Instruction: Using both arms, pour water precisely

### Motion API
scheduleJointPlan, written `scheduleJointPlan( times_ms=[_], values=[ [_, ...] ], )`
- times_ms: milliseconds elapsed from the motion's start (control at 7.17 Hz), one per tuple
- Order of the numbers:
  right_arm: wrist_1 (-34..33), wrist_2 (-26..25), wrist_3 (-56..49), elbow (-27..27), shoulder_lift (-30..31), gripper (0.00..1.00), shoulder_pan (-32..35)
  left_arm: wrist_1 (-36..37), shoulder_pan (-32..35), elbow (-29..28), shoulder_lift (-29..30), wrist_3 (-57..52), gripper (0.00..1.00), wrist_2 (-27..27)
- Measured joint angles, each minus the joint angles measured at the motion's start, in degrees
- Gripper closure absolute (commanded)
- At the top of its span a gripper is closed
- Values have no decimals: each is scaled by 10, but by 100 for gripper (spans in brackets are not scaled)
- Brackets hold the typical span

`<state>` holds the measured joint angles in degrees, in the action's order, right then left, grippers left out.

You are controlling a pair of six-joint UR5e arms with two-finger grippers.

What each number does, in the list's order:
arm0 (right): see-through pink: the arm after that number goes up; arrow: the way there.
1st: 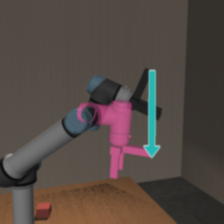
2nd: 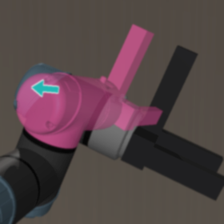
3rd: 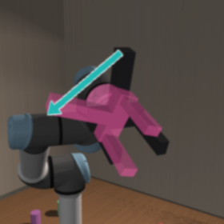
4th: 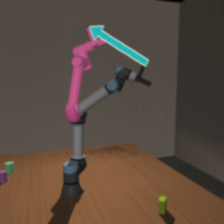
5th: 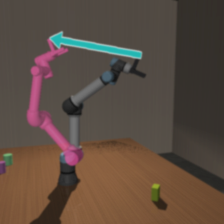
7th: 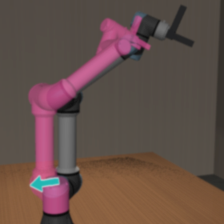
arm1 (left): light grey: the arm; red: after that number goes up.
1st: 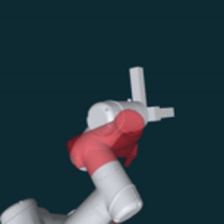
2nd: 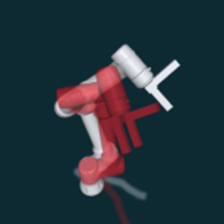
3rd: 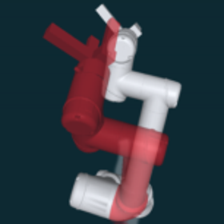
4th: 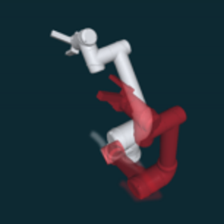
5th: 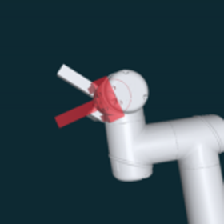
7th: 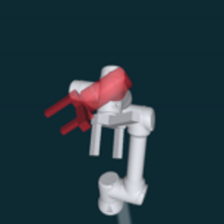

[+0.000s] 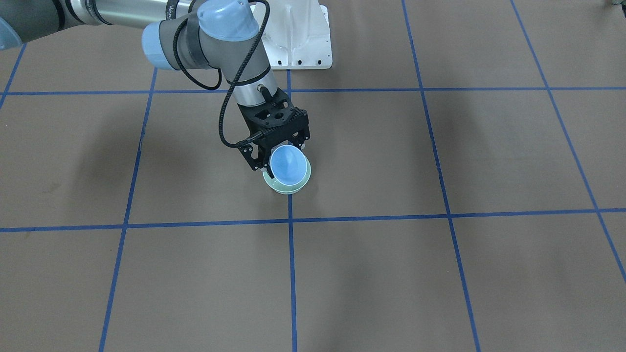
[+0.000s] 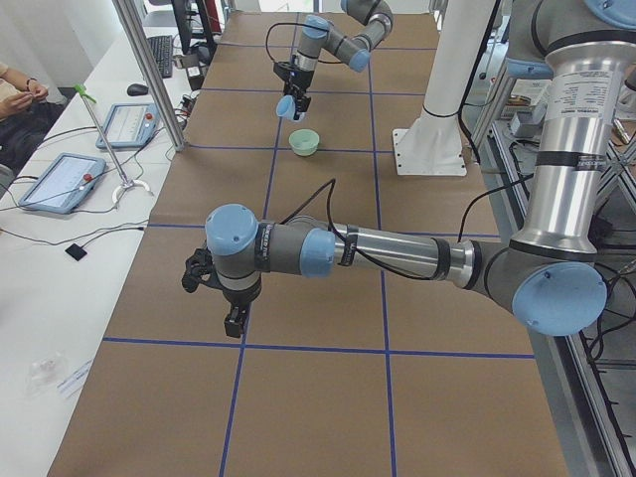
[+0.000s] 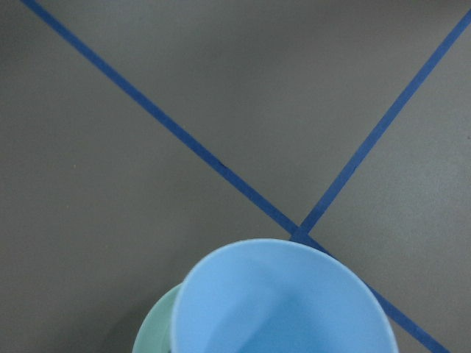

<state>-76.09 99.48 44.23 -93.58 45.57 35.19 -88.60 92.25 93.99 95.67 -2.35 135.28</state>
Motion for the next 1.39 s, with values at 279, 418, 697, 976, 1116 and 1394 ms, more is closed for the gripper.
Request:
scheduleJointPlan(
  times_ms=[279, 418, 697, 976, 1116, 1394],
  values=[
    [7, -42, 103, -40, 31, 100, 21, -3, -17, 17, 11, 64, 0, 1],
    [8, -63, 134, -64, 56, 100, 35, -4, -33, 22, 22, 97, 0, 1],
    [7, -109, 162, -100, 109, 100, 62, -5, -75, 39, 41, 171, 0, 1],
    [8, -174, 203, -127, 174, 100, 78, -6, -131, 70, 55, 259, 0, 0],
    [8, -211, 228, -135, 208, 100, 80, -8, -163, 85, 64, 310, 0, -1],
    [9, -300, 282, -141, 278, 100, 80, -14, -218, 105, 84, 399, 0, -2]
  ],
)
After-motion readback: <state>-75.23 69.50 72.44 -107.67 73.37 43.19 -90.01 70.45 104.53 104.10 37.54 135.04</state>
